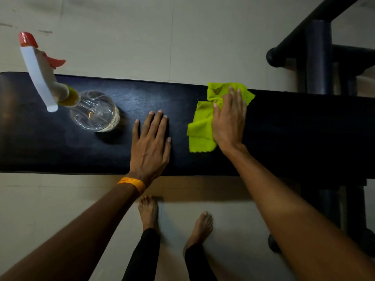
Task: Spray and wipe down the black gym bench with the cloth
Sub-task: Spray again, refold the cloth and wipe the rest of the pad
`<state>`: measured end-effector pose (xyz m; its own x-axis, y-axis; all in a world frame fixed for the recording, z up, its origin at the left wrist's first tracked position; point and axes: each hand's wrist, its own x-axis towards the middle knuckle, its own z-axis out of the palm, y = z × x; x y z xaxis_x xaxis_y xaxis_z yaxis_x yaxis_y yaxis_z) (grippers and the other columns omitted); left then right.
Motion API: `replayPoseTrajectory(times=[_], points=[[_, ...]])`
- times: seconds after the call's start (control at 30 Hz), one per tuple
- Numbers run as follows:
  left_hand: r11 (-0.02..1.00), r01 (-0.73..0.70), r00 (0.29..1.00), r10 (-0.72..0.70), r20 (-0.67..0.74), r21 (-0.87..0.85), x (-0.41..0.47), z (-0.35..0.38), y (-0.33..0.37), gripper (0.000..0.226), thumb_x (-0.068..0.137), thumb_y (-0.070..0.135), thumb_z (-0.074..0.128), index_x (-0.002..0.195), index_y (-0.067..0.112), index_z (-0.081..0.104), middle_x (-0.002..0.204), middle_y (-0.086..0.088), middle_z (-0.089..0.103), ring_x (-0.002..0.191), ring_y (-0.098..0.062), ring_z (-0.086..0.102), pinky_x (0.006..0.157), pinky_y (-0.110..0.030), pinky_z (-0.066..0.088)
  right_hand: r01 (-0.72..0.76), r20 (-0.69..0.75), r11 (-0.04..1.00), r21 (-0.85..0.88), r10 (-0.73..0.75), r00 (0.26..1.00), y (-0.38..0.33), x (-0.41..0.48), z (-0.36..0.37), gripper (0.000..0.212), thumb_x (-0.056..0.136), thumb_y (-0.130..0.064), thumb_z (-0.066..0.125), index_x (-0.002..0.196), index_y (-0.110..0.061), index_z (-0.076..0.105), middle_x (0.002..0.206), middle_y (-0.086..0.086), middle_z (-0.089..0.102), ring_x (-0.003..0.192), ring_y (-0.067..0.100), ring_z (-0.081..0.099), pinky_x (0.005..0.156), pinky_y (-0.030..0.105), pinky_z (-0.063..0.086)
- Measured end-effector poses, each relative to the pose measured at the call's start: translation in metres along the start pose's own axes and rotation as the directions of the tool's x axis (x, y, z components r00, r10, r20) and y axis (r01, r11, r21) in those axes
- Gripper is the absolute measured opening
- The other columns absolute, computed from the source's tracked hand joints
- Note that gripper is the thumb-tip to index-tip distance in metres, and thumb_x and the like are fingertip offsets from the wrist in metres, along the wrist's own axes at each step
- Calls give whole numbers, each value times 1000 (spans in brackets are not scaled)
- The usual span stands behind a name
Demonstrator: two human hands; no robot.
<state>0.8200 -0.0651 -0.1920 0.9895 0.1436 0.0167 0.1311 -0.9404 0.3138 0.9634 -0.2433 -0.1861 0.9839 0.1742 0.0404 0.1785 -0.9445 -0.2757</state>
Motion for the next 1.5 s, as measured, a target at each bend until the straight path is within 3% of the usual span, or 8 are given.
replayPoseTrajectory(times=[0.07, 0.3, 0.53, 0.83, 1.07, 1.23, 1.43, 1.5], points=[[999, 33, 999, -33, -11, -13, 3, 0, 2, 59, 103, 31, 36, 155, 6, 41, 166, -15, 35, 156, -33, 28, 125, -61, 20, -57, -60, 998, -5, 57, 997, -21, -9, 4, 43, 99, -27, 43, 132, -4, 59, 155, 18, 46, 149, 42, 34, 121, 63, 24], [999, 43, 999, -43, 12, 12, 13, 8, 11, 63, 103, 37, 33, 158, 7, 37, 169, -15, 29, 157, -35, 25, 124, -65, 19, 611, 160, 789, -58, -597, 786, 22, -24, -2, 53, 94, -16, 42, 146, -20, 54, 157, 14, 44, 147, 41, 38, 122, 54, 24], [997, -79, 996, 79, 51, -5, 19, 19, 58, 68, 101, 45, 38, 162, 15, 32, 171, -14, 24, 159, -34, 18, 125, -66, 16, -17, 6, 1000, -10, 17, 1000, 119, -6, -45, 61, 88, 4, 49, 148, -6, 49, 157, 23, 40, 150, 44, 30, 122, 60, 26], [991, -81, 994, 73, 77, 105, 15, 41, 85, 68, 103, 48, 38, 165, 22, 24, 173, -13, 16, 161, -37, 10, 124, -69, 10, 340, 233, 937, -80, -314, 920, 115, -29, -52, 94, 86, -82, 40, 159, -25, 31, 170, 13, 15, 157, 40, 5, 126, 57, 13], [992, -71, 994, 61, 94, 105, 15, 38, 86, 68, 104, 47, 34, 165, 20, 24, 174, -13, 14, 161, -37, 8, 123, -70, 12, 309, 29, 950, -43, -308, 951, 142, -2, -40, 46, 97, -16, 47, 142, -12, 58, 155, 19, 46, 146, 44, 38, 122, 52, 28], [995, -54, 995, 46, 88, 87, 10, 36, 89, 67, 105, 46, 32, 165, 20, 22, 173, -14, 15, 161, -37, 8, 125, -69, 12, -231, -139, 970, 68, 239, 961, 163, -18, -53, 48, 98, -14, 42, 144, -10, 55, 157, 20, 42, 150, 44, 30, 123, 55, 25], [999, -15, 995, 10, 100, 52, -7, 34, 95, 68, 104, 48, 34, 165, 19, 24, 174, -13, 15, 161, -35, 8, 126, -64, 12, 356, 61, 934, 27, -357, 932, 130, -89, -33, 54, 96, -6, 50, 149, -18, 50, 160, 13, 40, 152, 39, 27, 124, 54, 24], [999, -30, 994, 25, 105, 41, -13, 31, 91, 69, 104, 49, 35, 165, 19, 24, 174, -12, 16, 161, -33, 9, 127, -62, 12, 329, 31, 944, -2, -329, 944, 142, -67, -36, 54, 96, -4, 51, 149, -16, 49, 159, 15, 41, 150, 39, 31, 122, 54, 28]])
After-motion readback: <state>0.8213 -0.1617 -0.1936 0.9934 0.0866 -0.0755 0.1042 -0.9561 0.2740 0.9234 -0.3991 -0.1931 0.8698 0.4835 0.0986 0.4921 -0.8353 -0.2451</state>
